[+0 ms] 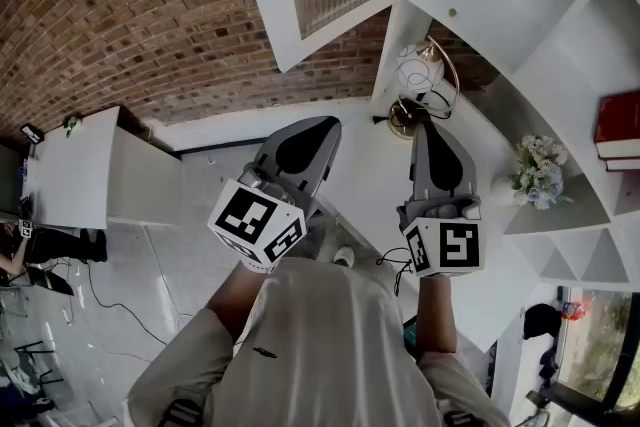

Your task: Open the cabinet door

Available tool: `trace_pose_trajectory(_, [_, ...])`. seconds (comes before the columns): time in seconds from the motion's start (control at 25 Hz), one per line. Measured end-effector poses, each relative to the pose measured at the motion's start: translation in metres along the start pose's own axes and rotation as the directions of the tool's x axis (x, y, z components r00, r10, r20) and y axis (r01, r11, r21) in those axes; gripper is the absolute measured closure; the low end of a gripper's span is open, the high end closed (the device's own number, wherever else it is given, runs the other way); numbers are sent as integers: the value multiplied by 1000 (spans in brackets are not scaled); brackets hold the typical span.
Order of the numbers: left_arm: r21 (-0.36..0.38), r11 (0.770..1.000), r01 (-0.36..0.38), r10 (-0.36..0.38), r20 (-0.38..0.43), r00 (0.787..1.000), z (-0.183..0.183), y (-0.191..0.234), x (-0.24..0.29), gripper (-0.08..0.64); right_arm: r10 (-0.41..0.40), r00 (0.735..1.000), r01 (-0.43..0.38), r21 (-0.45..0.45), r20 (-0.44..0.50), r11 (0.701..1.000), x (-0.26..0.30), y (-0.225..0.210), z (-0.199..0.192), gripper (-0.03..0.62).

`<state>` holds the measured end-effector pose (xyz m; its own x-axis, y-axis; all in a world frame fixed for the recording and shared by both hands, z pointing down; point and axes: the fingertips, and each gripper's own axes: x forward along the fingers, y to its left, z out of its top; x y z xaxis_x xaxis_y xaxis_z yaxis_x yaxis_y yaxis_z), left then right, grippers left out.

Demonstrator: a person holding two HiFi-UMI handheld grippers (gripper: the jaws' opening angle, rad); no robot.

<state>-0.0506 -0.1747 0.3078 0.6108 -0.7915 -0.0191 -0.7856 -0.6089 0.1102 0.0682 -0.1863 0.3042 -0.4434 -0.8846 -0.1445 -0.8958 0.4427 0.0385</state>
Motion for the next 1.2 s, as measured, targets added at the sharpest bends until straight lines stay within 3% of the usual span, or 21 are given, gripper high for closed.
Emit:
trace_pose_trajectory(0.28, [-5,1000,7,-7,-1,1000,-6,-8,-1,551,-50,999,50,-12,18,999,-21,-15,-1,581])
trace_pose_trajectory(0.48, [-16,1000,5,-6,-6,1000,-14,-13,0,551,-61,998,61,-19,-21,998,-28,-24,-4,595])
trace_pose_trajectory(1.2, [-4,1000,17,-17,-15,1000,-13,-21,5,551,-94,996,94,-4,0,996,-36,-46,5,595])
